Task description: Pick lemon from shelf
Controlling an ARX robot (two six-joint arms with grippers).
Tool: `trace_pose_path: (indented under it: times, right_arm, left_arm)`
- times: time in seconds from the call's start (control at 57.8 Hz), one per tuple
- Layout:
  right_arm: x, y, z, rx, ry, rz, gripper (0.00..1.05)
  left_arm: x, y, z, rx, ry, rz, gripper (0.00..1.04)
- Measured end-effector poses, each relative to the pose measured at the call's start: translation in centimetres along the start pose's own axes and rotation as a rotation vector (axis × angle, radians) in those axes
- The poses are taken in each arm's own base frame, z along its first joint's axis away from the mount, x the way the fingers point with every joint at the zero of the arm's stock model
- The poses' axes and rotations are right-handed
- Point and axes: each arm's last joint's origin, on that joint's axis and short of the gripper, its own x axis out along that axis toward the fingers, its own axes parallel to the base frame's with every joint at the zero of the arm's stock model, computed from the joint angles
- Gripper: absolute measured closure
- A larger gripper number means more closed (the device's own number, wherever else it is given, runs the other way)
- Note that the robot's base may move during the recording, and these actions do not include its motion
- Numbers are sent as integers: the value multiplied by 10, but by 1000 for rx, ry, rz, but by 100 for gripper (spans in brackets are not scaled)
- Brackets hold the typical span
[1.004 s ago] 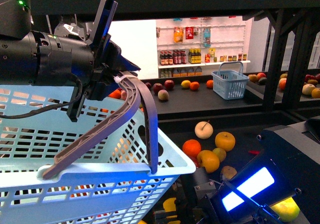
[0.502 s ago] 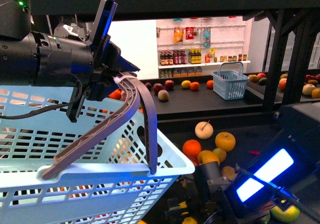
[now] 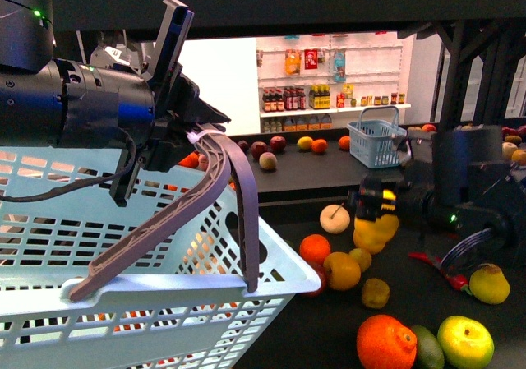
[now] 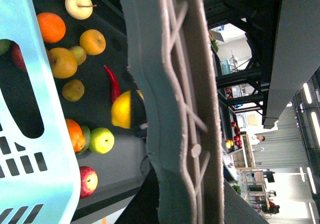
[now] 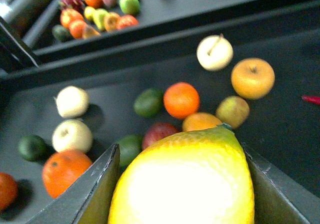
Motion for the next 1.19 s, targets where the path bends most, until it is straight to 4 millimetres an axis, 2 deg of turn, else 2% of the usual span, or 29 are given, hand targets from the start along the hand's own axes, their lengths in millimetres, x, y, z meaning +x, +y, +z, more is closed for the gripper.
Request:
trace_pose_path:
  times: [0.087, 0.173, 0.502, 0.848, 1.107, 1.194]
  right_arm:
    - [-23, 19, 27, 72, -49, 104, 41]
    - [-34, 36, 32, 108, -48, 187, 41]
    - [-51, 94, -3, 130, 61, 452, 41]
    - [-54, 106, -14, 135, 111, 519, 41]
    - [-56, 111, -29, 133, 168, 562, 41]
    - [-57, 112, -32, 130, 180, 574, 30]
  left_arm:
    - [0, 0, 0, 0, 0, 0, 97]
    - [0, 0, 0, 0, 0, 0, 97]
    - [0, 0, 0, 0, 0, 0, 97]
    - [0, 0, 0, 0, 0, 0, 97]
    - [0, 0, 0, 0, 0, 0, 97]
    - [0, 0, 0, 0, 0, 0, 97]
